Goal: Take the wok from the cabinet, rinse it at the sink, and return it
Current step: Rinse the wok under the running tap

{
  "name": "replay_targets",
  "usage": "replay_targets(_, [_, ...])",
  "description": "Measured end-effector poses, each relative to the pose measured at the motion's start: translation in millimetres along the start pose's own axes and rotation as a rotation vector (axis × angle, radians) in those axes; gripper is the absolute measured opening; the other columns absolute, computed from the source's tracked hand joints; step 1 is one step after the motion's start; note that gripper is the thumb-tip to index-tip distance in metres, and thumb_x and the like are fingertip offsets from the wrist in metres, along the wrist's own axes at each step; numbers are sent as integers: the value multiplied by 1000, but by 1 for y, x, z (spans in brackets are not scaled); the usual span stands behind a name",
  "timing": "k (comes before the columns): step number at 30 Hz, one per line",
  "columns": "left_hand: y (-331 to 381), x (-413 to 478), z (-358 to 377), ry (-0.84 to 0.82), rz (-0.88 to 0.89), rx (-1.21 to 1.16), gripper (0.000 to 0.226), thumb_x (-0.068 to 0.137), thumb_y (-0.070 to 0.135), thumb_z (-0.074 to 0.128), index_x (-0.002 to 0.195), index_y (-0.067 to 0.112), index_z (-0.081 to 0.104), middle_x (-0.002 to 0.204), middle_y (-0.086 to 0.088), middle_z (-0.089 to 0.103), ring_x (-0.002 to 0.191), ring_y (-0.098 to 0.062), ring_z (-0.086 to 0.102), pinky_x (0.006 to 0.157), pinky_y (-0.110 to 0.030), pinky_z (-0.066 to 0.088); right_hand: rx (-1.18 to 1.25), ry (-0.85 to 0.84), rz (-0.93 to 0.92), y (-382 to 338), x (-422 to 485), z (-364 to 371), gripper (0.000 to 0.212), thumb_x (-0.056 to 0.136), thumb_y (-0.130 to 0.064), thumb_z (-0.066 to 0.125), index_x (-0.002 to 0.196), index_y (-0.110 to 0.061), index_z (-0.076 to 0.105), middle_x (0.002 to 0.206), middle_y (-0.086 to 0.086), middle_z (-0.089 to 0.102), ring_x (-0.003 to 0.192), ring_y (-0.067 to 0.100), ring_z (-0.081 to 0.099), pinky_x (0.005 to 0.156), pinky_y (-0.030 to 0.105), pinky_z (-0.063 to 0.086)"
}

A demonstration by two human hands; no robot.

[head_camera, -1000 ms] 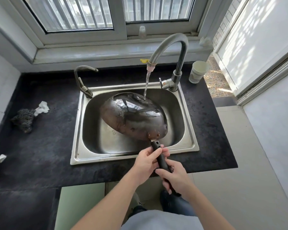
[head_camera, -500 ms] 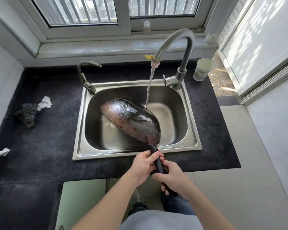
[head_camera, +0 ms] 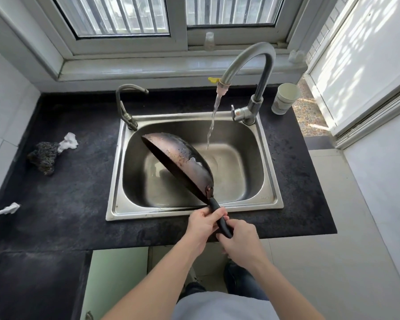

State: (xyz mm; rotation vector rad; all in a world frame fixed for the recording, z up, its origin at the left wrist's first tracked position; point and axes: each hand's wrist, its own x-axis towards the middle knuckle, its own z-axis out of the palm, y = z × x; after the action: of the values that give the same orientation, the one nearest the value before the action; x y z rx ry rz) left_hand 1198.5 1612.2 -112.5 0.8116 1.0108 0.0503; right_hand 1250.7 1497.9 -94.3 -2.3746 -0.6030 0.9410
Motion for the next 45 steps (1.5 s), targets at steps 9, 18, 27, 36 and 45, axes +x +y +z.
replay_targets(9, [9,-12,-16,-206,-63,-337,29,99,11,53,125,-3,57,123,-15,69,111,-22,68,100,-37,53,358,-155,-67,-11,-4,-8,7,87,-11,72,93,-14,71,51,-3,66,45,11,67,43,21,48])
replay_targets(18, [12,-10,-16,-114,-30,-324,19,91,12,66,106,1,65,92,-9,70,87,-17,66,84,-29,54,285,-112,-51,-20,0,5,10,91,-20,70,100,-20,65,65,-1,70,49,14,70,50,29,59])
replay_targets(27, [11,-5,-21,8,-30,-217,24,88,14,72,103,-4,70,85,-9,71,76,-17,67,76,-29,57,213,-65,-85,-31,-1,12,16,93,-25,67,99,-11,64,66,0,64,35,10,59,34,21,45])
replay_targets(36, [9,-10,-28,-76,-56,-182,30,90,18,68,114,0,66,96,-10,74,88,-17,72,83,-38,55,235,-60,-135,-20,-6,9,15,91,-26,70,90,-12,66,47,-6,59,33,12,57,33,22,43])
replay_targets(45, [7,-13,-23,-83,-94,-227,23,94,14,64,109,-3,66,109,-13,76,103,-20,72,84,-33,57,327,-63,-123,-20,-11,22,10,93,-23,67,91,-13,66,45,-7,61,33,11,56,35,22,43])
